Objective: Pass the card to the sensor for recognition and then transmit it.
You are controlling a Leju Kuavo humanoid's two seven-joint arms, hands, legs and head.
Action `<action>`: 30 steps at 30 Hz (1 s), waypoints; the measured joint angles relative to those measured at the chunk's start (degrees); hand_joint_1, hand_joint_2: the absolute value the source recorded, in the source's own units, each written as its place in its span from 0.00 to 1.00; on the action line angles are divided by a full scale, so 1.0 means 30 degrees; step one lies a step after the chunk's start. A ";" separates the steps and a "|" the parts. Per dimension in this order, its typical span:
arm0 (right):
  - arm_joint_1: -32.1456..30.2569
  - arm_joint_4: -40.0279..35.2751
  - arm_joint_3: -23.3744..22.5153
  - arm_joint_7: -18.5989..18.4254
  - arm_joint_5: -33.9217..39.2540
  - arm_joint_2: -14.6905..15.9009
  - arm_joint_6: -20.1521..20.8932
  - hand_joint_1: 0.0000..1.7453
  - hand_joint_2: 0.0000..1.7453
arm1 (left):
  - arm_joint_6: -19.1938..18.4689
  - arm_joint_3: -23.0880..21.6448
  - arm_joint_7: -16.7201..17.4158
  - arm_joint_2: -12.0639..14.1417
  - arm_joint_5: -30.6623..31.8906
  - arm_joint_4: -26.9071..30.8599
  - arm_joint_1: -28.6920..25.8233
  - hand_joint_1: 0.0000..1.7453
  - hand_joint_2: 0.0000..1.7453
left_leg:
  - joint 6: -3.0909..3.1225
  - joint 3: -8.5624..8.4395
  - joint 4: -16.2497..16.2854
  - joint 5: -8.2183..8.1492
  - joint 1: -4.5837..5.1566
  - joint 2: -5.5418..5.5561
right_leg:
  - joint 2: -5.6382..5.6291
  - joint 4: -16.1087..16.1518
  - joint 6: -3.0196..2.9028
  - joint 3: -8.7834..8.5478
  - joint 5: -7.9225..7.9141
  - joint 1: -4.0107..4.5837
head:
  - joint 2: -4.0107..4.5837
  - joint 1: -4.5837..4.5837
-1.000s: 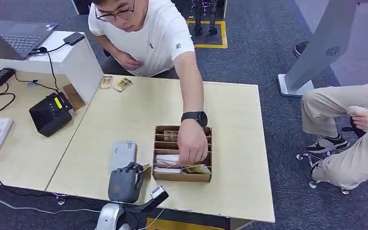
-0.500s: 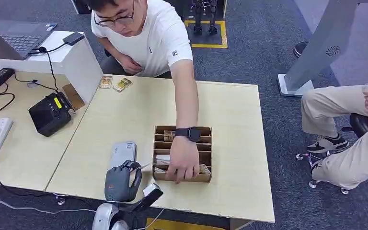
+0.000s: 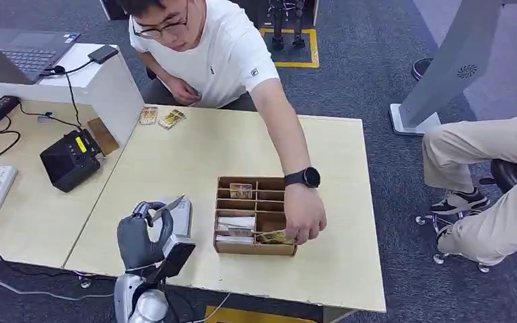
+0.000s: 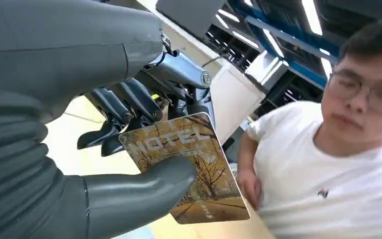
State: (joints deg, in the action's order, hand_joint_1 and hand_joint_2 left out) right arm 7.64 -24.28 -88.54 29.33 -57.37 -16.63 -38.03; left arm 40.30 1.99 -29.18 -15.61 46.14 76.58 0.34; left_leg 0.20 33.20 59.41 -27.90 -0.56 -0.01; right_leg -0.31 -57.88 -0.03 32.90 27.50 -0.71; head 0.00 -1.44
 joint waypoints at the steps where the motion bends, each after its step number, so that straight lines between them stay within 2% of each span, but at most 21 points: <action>1: 0.0005 0.0000 0.0000 0.0000 -0.0022 0.0000 0.0000 0.00 1.00 | 0.0000 -0.0109 0.0226 0.0029 -0.0095 0.0117 0.0161 1.00 1.00 | 0.0000 0.0001 0.0000 0.0001 0.0000 0.0002 | 0.0002 0.0000 0.0000 -0.0003 0.0000 0.0000 | 0.0000 0.0000; 6: 0.0011 0.0007 0.0000 0.0080 -0.0335 0.0007 0.0000 0.00 1.00 | -0.0022 -0.0575 0.1291 0.0116 -0.1528 0.0227 0.1354 1.00 1.00 | -0.0005 0.0002 -0.0001 0.0004 -0.0001 0.0010 | 0.0005 -0.0001 -0.0001 -0.0008 -0.0004 0.0000 | 0.0000 -0.0007; 15: 0.0072 0.0145 0.0000 0.0321 -0.0714 0.0007 0.0000 0.00 1.00 | -0.0459 -0.1086 0.1640 0.0408 -0.7072 -0.0974 0.4185 1.00 1.00 | -0.0003 0.0005 0.0000 0.0011 -0.0002 0.0019 | 0.0008 -0.0004 -0.0002 -0.0009 -0.0006 0.0000 | 0.0000 0.0000; 18: 0.0082 0.0226 0.0000 0.0342 -0.0824 0.0015 0.0000 0.00 1.00 | -0.0729 -0.1159 0.1655 0.0583 -0.8307 -0.1588 0.4926 1.00 1.00 | -0.0002 0.0007 0.0000 0.0010 -0.0001 0.0019 | 0.0009 -0.0005 -0.0002 -0.0009 -0.0005 0.0000 | 0.0000 0.0000; 22: 0.0101 0.0335 0.0000 0.0350 -0.0991 0.0022 0.0000 0.00 1.00 | -0.0867 -0.1188 0.1655 0.0772 -0.9159 -0.2338 0.5607 1.00 1.00 | -0.0002 0.0007 0.0000 0.0010 -0.0001 0.0018 | 0.0007 -0.0004 -0.0002 -0.0009 -0.0005 0.0000 | 0.0000 0.0000; 30: 0.0111 0.0561 0.0000 0.0350 -0.1151 0.0088 0.0000 0.00 1.00 | -0.0918 -0.1203 0.1604 0.1086 -0.9545 -0.3278 0.6327 1.00 1.00 | -0.0002 0.0009 0.0000 0.0010 -0.0001 0.0014 | 0.0007 -0.0004 -0.0002 -0.0008 -0.0005 0.0000 | 0.0000 0.0000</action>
State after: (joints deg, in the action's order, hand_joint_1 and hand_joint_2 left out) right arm 7.97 -22.60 -88.54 30.38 -60.83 -16.37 -38.03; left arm 37.55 -1.62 -24.37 -12.35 17.51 66.75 19.32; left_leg 0.20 33.23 59.41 -27.87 -0.57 0.03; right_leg -0.29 -57.89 -0.03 32.88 27.49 -0.71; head 0.00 -1.44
